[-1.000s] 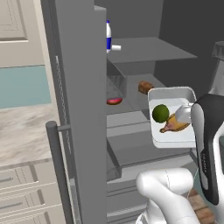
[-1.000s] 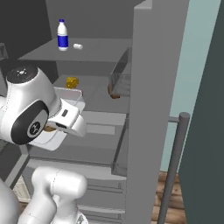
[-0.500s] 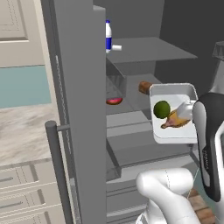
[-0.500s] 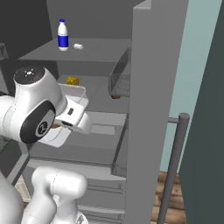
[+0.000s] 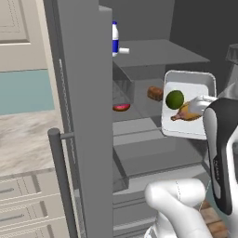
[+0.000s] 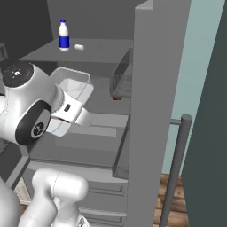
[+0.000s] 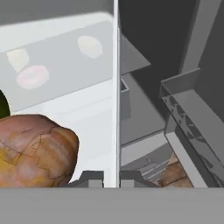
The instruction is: Place the tupperware on the top shelf of the fridge. Make space for the tupperware among the existing items by rearranging them on the shelves if needed. Close the fridge door when finished.
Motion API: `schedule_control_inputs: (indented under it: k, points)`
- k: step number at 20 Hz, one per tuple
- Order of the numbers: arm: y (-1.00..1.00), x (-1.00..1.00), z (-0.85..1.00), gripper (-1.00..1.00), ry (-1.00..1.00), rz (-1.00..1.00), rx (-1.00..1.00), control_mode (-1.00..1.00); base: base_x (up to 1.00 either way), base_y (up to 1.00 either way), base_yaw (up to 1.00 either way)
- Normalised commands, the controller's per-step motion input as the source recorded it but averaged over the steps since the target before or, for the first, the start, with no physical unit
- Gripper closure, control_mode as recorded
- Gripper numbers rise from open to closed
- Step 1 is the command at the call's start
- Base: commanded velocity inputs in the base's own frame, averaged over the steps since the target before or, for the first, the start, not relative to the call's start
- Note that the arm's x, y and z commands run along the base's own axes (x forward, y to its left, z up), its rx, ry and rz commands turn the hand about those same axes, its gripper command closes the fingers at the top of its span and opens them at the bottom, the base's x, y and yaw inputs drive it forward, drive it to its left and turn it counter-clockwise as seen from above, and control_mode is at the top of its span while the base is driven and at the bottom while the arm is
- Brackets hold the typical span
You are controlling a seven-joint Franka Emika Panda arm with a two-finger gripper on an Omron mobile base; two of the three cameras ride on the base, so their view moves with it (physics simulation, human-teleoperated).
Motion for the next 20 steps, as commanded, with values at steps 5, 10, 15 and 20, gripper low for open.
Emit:
schedule_control_inputs:
  k: [5,10,15,20]
  points:
    - [0.00,0.25,0.35,1.00,-0.03,-0.12,0.05,-1.00,0.00,0.00,0.00]
    - [0.00,0.28,0.32,1.00,-0.04,-0.21,0.18,-1.00,0.00,0.00,0.00]
    - [0.00,0.36,0.27,1.00,-0.02,-0.20,0.19,-1.00,0.00,0.00,0.00]
    - [-0.08,0.42,0.41,1.00,0.00,-0.06,0.15,-1.00,0.00,0.00,0.00]
